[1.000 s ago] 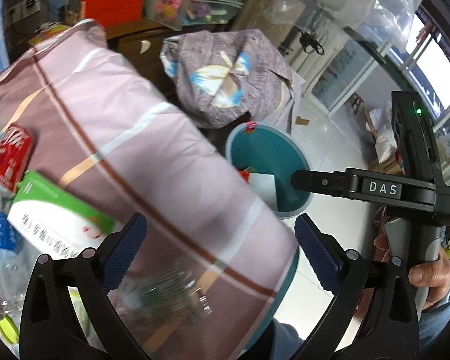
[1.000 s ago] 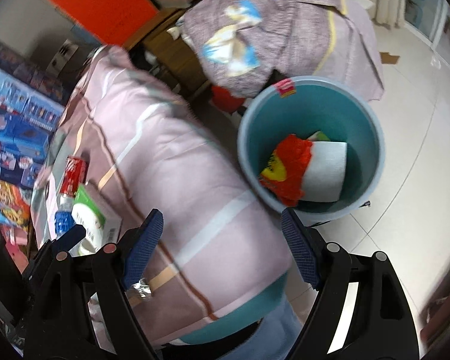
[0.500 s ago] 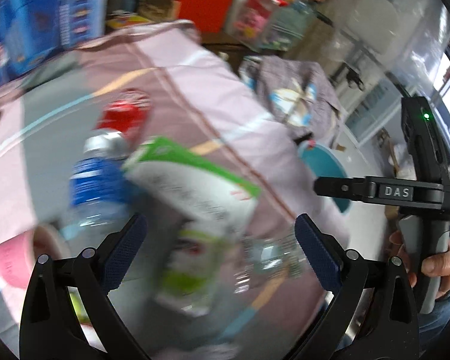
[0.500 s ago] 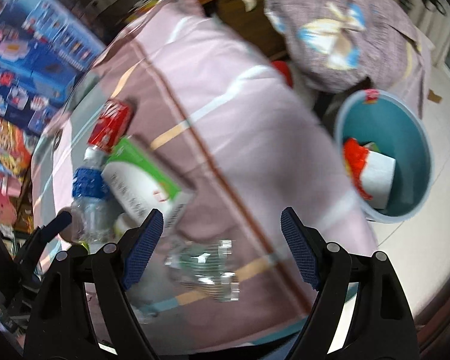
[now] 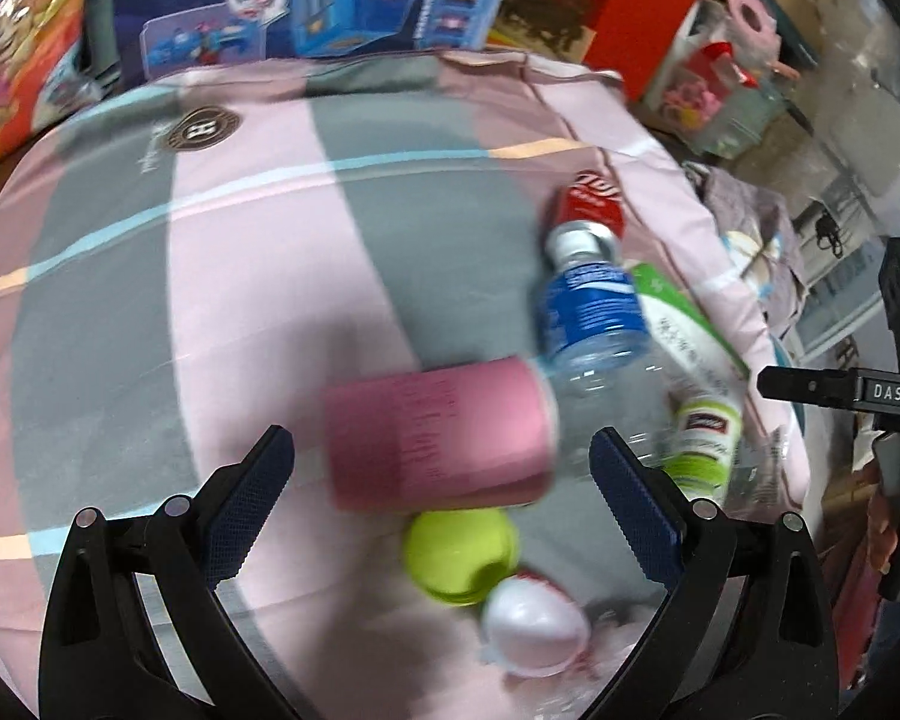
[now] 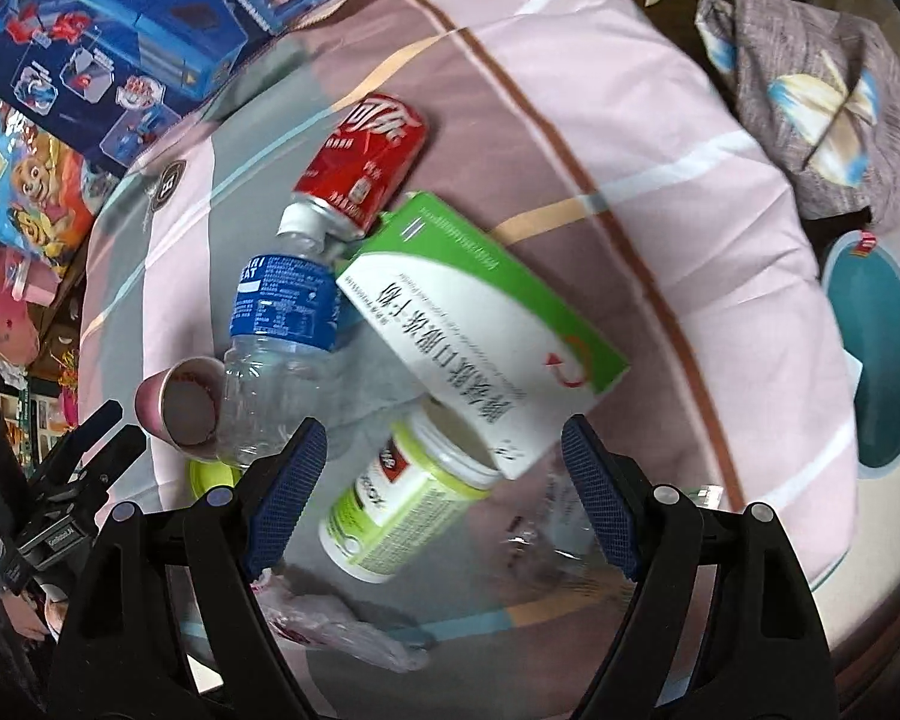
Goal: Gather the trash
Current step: 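Move both grippers back to the remaining trash on the table, then grasp the blue-label Pocari Sweat bottle around its body with the right gripper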
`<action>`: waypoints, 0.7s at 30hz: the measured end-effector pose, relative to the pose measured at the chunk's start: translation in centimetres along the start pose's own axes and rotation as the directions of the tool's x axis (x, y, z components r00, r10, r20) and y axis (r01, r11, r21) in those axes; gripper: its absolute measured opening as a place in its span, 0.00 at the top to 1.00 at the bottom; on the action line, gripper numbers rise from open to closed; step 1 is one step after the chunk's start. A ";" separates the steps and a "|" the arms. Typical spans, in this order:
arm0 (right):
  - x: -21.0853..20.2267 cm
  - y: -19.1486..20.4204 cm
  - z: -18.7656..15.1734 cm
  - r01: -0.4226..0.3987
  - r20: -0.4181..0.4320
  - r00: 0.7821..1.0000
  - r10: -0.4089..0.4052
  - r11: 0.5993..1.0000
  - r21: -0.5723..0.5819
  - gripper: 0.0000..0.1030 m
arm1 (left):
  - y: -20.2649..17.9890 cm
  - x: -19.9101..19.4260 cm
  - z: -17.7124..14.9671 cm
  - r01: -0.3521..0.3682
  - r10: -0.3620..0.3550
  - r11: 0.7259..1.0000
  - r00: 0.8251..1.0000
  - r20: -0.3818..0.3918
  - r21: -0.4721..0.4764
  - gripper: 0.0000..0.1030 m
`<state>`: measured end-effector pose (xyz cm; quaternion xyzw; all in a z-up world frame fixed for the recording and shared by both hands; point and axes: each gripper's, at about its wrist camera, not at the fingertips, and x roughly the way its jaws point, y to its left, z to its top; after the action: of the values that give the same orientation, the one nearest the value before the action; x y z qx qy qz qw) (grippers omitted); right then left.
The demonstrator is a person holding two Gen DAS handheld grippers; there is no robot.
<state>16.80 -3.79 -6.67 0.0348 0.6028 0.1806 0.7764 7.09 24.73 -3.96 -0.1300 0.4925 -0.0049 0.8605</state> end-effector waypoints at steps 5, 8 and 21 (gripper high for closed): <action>0.9 1.7 0.4 -0.011 -0.018 1.000 0.011 1.000 -0.019 0.25 | 1.2 -0.4 0.0 -0.031 0.031 0.999 0.999 0.018 0.020 0.04; 1.3 3.0 0.6 -0.020 -0.031 0.999 0.018 0.999 -0.046 0.25 | 2.2 -0.4 0.3 -0.063 0.062 0.997 0.998 0.019 0.047 0.04; 6.4 8.9 2.0 -0.061 -0.107 0.993 0.047 0.989 -0.134 0.25 | 7.3 1.1 1.1 -0.087 0.088 0.996 0.996 0.029 -0.027 0.04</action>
<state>17.93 6.95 -9.59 -0.0116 0.6271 0.2442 0.7396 7.71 31.82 -6.06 -0.1196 0.4848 0.0409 0.8655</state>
